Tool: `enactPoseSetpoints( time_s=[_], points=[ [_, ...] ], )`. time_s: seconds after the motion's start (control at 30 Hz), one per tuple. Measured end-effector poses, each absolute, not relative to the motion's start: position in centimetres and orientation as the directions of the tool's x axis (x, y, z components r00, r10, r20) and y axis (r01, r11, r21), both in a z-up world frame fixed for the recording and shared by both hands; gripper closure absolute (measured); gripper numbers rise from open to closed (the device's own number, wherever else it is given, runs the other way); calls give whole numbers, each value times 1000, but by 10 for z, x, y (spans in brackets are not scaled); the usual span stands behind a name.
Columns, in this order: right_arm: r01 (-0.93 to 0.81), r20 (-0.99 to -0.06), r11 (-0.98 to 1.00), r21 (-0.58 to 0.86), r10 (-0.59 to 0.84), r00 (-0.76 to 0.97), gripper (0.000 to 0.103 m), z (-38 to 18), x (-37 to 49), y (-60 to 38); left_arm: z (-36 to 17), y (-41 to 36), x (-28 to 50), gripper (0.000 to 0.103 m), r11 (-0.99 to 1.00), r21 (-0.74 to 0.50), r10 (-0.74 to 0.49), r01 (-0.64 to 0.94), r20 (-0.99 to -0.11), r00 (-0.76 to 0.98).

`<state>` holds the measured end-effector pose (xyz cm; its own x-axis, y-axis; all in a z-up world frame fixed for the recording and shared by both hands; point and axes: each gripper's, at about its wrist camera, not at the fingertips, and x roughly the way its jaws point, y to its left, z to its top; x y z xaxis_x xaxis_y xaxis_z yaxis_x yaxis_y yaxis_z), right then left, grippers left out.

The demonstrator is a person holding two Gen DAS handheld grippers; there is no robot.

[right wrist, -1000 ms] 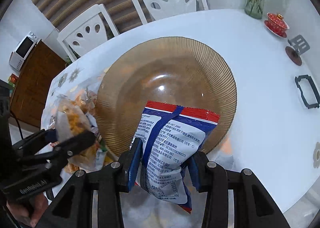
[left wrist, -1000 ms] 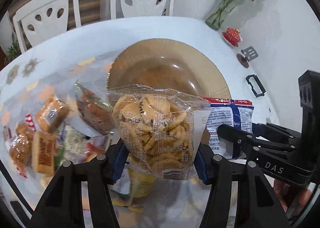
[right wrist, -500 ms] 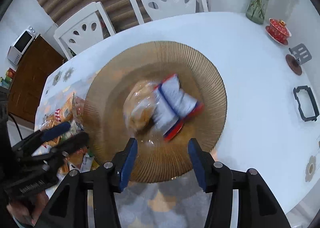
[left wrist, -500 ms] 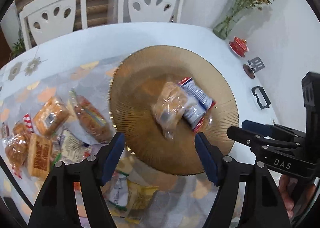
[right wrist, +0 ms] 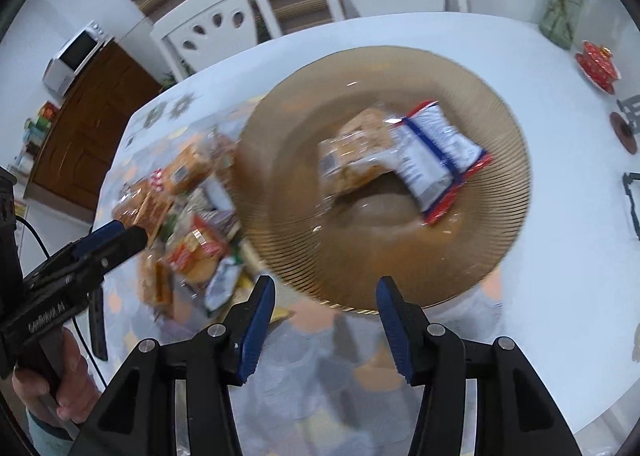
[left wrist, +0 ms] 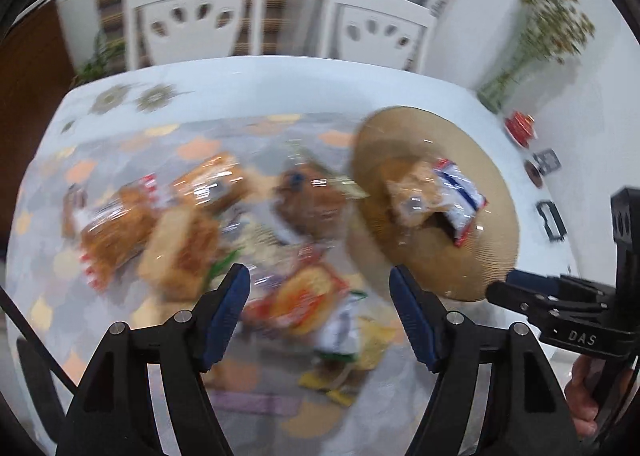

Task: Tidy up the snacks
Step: 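Drop the chip bag and cookie bag into the amber bowl with both grippers, then grasp the yellow wafer pack with the right gripper while the left grasps a biscuit pack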

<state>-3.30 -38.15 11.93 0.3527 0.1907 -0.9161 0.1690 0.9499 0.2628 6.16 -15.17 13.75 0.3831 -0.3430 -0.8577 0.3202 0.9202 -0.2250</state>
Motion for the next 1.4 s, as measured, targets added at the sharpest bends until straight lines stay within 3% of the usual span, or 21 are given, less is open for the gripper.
enactPoseSetpoints(
  time_s=[0.23,0.63,0.9,1.07,1.4],
  points=[
    [127,-916,948,291,239,321,52,113,-35,-344,129,-82,60,32,953,-243,-296,178,-865,405],
    [110,-928,938,329,300,222,52,81,-40,-294,92,-20,52,32,969,-234,-247,79,-904,348],
    [216,-914,889,403,379,147,52,44,-42,-289,68,-22,49,32,938,-323,-345,124,-902,260],
    [291,-914,866,406,386,129,50,27,-43,-295,54,-37,54,32,933,-314,-349,176,-910,224],
    [324,-939,881,345,319,131,47,11,-24,-278,29,-50,70,32,920,-324,-362,222,-919,158]
  ],
)
